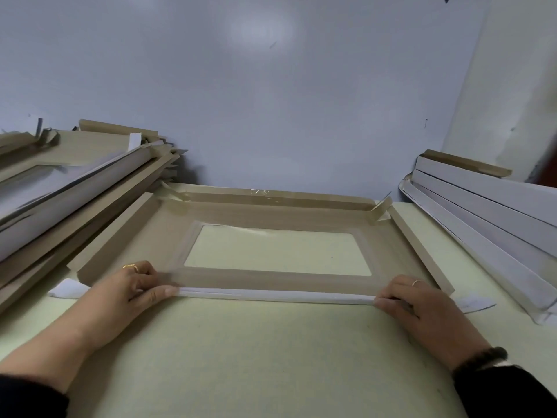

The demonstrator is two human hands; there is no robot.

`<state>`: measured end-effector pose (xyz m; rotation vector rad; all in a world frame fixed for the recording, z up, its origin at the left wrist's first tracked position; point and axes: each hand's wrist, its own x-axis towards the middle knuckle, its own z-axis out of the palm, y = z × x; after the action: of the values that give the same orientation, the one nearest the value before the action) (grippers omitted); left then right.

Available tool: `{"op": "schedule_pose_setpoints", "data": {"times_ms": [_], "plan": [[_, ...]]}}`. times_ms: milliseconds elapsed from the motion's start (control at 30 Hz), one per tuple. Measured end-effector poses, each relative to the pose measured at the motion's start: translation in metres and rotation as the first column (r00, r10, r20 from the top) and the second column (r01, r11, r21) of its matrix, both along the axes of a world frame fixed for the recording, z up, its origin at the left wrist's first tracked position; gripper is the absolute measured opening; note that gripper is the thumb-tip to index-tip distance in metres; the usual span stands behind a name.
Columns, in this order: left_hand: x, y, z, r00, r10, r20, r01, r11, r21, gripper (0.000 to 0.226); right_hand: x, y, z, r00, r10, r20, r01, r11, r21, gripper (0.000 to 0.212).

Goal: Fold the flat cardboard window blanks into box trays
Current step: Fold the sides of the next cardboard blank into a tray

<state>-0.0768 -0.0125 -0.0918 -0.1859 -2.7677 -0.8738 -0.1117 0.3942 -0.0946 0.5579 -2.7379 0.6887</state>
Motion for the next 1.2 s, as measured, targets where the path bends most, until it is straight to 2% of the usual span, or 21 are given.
{"op": "schedule_pose_setpoints", "data": {"times_ms": [100, 200, 267, 367, 500, 600, 667, 767, 867, 967, 1033, 1100, 1167, 1200], "plan": [[-0.002, -0.006, -0.004, 0.995, 0.092, -0.043, -0.094, 0.995, -0.039, 0.030, 0.000, 0.006, 0.002, 0.990, -0.143, -0.004, 0.143, 0.988, 0.062, 0.029], [-0.005, -0.021, -0.009, 0.959, 0.258, -0.119, -0.271, 0.957, -0.106, 0.051, -0.001, 0.020, 0.004, 0.961, -0.275, 0.031, 0.272, 0.959, 0.076, 0.037], [-0.006, -0.031, -0.012, 0.941, 0.314, -0.129, -0.330, 0.934, -0.133, 0.063, 0.000, 0.029, 0.004, 0.943, -0.330, 0.038, 0.327, 0.942, 0.072, 0.035], [-0.009, -0.037, -0.016, 0.915, 0.380, -0.137, -0.400, 0.900, -0.173, 0.055, -0.003, 0.039, 0.002, 0.907, -0.421, -0.002, 0.419, 0.903, 0.097, 0.043], [-0.012, -0.033, -0.016, 0.897, 0.433, -0.090, -0.443, 0.877, -0.186, 0.063, -0.013, 0.045, -0.006, 0.839, -0.539, -0.074, 0.543, 0.836, 0.075, 0.051], [-0.015, -0.027, -0.013, 0.874, 0.480, -0.070, -0.481, 0.840, -0.251, 0.047, -0.021, 0.044, -0.012, 0.823, -0.532, -0.198, 0.557, 0.824, 0.105, 0.042], [-0.017, -0.024, -0.013, 0.858, 0.512, -0.033, -0.498, 0.817, -0.291, 0.044, -0.025, 0.046, -0.014, 0.815, -0.536, -0.219, 0.571, 0.809, 0.143, 0.036], [-0.019, -0.022, -0.014, 0.832, 0.555, -0.007, -0.521, 0.777, -0.354, 0.044, -0.029, 0.046, -0.017, 0.794, -0.599, -0.099, 0.595, 0.735, 0.324, 0.041], [-0.020, -0.016, -0.013, 0.818, 0.576, -0.007, -0.539, 0.761, -0.363, 0.040, -0.031, 0.046, -0.017, 0.796, -0.604, 0.053, 0.559, 0.765, 0.318, 0.050], [-0.020, -0.003, -0.012, 0.864, 0.500, -0.053, -0.488, 0.810, -0.324, 0.030, -0.030, 0.043, -0.017, 0.786, -0.595, 0.166, 0.515, 0.780, 0.355, 0.058], [-0.019, 0.015, -0.014, 0.925, 0.365, -0.104, -0.380, 0.875, -0.302, 0.034, -0.029, 0.037, -0.016, 0.787, -0.599, 0.148, 0.510, 0.766, 0.392, 0.056], [-0.017, 0.041, -0.017, 0.969, 0.231, -0.087, -0.247, 0.907, -0.340, 0.044, -0.023, 0.023, -0.011, 0.837, -0.547, 0.014, 0.488, 0.758, 0.433, 0.047], [-0.017, 0.070, -0.021, 0.991, 0.131, -0.021, -0.130, 0.921, -0.368, 0.053, -0.019, 0.001, -0.009, 0.933, -0.329, -0.149, 0.361, 0.857, 0.368, 0.045], [-0.018, 0.084, -0.023, 0.995, 0.100, 0.013, -0.088, 0.922, -0.378, 0.052, -0.016, -0.014, -0.008, 0.962, -0.174, -0.212, 0.234, 0.925, 0.300, 0.047]]}}
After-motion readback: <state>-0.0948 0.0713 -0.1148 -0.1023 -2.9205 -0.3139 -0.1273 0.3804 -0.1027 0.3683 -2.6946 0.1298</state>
